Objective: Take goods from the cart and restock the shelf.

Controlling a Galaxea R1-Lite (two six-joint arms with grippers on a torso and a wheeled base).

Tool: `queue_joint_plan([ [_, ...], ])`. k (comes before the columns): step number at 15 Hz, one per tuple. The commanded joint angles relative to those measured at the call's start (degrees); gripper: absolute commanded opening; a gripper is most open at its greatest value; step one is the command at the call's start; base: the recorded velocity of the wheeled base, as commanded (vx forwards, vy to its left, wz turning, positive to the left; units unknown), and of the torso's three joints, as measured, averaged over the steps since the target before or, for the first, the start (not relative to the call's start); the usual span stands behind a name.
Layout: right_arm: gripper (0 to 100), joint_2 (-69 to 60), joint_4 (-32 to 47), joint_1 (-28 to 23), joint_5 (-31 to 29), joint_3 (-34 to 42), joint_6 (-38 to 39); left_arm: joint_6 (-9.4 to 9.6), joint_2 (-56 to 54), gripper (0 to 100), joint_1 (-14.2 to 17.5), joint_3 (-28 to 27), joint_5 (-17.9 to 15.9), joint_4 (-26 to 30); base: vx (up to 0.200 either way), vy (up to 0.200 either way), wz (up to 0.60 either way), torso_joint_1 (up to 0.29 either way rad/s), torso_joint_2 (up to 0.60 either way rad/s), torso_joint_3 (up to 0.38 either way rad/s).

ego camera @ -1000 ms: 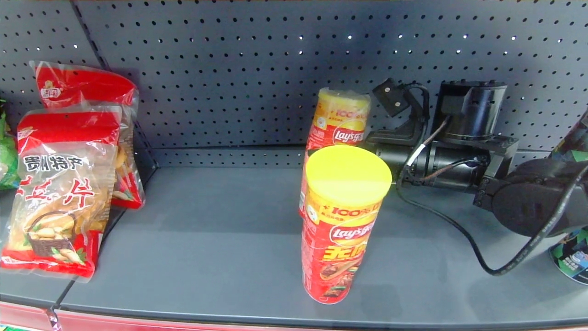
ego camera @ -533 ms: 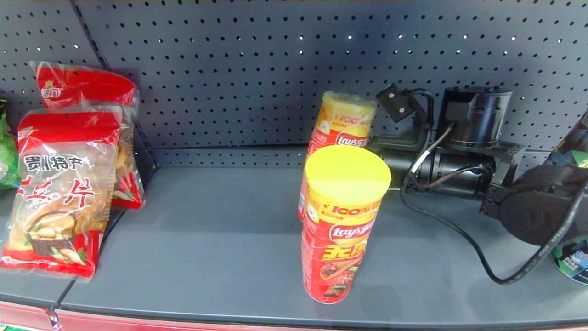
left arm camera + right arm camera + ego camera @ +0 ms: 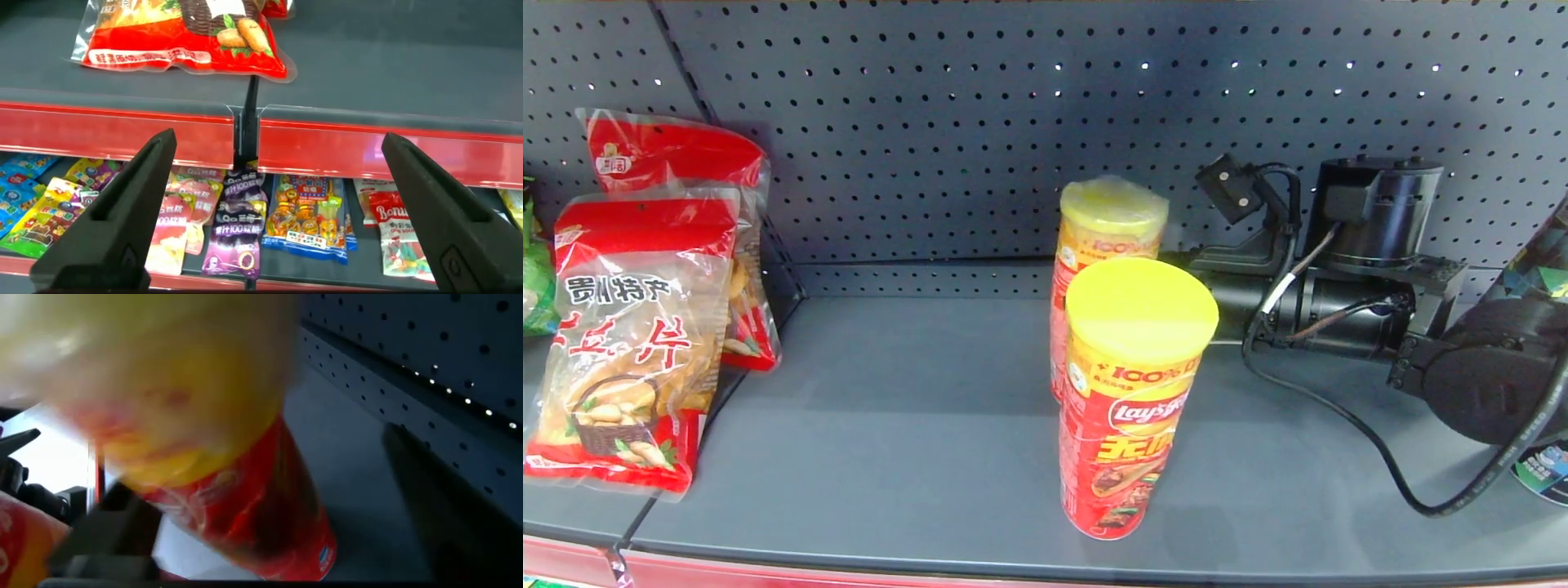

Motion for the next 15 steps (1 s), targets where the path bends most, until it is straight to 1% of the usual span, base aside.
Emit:
queue_joint_plan([
  [1,100,-0.61,-0.18,0.33,0.06,0.09,-0.02,-0.02,0.04,100,0.01,0.01,0.03,-0.04,0.000,0.000,0.00,0.000,0.00,0.000],
  [5,100,-2.11,-0.18,0.24,0.23,2.55,-0.11,-0.02,-0.05,100,0.01,0.01,0.03,-0.04,0.000,0.000,0.00,0.000,0.00,0.000],
  [7,100,-4.48,-0.18,-0.20,0.23,6.15,-0.11,-0.02,0.04,100,0.01,0.01,0.03,-0.04,0.000,0.000,0.00,0.000,0.00,0.000],
  [9,100,-5.36,-0.18,-2.66,0.23,7.56,-0.11,-0.02,-0.05,100,0.01,0.01,0.03,-0.04,0.000,0.000,0.00,0.000,0.00,0.000],
  [13,100,-7.12,-0.18,-4.77,0.32,9.32,-0.11,-0.02,-0.05,100,0.01,0.01,0.03,-0.04,0.000,0.000,0.00,0.000,0.00,0.000],
  [15,100,-8.08,-0.18,-8.28,0.32,10.63,-0.11,-0.02,0.04,100,0.01,0.01,0.03,0.04,0.000,0.000,0.00,0.000,0.00,0.000],
])
